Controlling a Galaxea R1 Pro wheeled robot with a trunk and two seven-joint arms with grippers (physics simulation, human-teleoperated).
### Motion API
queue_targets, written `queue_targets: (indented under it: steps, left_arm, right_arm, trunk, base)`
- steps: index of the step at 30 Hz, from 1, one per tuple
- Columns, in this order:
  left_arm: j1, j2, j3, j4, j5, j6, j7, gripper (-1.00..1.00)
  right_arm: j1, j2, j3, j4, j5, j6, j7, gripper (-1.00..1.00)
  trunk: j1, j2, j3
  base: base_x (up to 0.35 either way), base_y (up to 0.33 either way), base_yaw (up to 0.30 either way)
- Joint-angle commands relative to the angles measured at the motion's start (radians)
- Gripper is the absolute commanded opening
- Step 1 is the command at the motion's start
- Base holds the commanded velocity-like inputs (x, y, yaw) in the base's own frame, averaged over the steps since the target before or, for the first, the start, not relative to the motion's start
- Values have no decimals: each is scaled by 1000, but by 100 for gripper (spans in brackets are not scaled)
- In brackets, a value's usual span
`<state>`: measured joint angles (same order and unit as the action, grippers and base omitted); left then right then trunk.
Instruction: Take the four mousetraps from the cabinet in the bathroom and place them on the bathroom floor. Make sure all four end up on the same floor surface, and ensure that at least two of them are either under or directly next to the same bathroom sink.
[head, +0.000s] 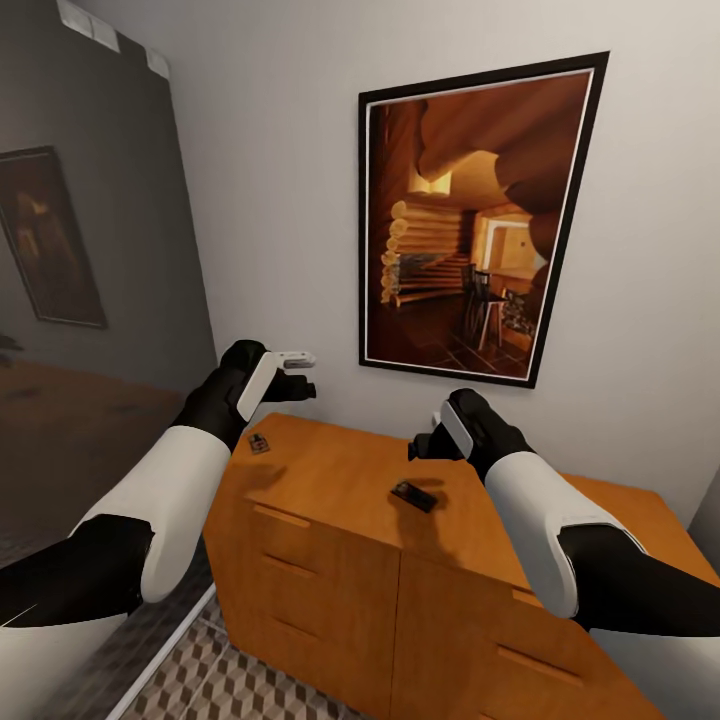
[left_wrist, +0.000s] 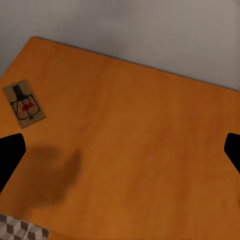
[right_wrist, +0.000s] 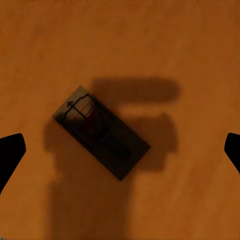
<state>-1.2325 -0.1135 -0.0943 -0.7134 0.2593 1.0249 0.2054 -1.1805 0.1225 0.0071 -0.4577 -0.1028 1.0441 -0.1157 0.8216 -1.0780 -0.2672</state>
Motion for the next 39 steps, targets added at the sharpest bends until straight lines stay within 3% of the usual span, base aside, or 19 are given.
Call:
queue_targets:
  steps: [1, 16, 39]
  left_arm:
    - [-1, 0, -2, -1, 11, 3, 10, 100]
    - [-1, 1, -2, 3, 11, 3, 8, 100]
    - [-1, 0, -3, 21, 11, 3, 8, 100]
  right_arm:
    - [-1, 0, 1, -1, -11, 3, -10, 100]
    - [-1, 2, 2, -1, -11, 3, -10, 100]
    - [-1, 11, 3, 24, -6, 3, -11, 100]
  trunk:
    - [0, -1, -1]
    - [0, -1, -1]
    - [0, -1, -1]
  base:
    - [18, 0, 0]
    - [107, 0, 0]
    - [10, 0, 0]
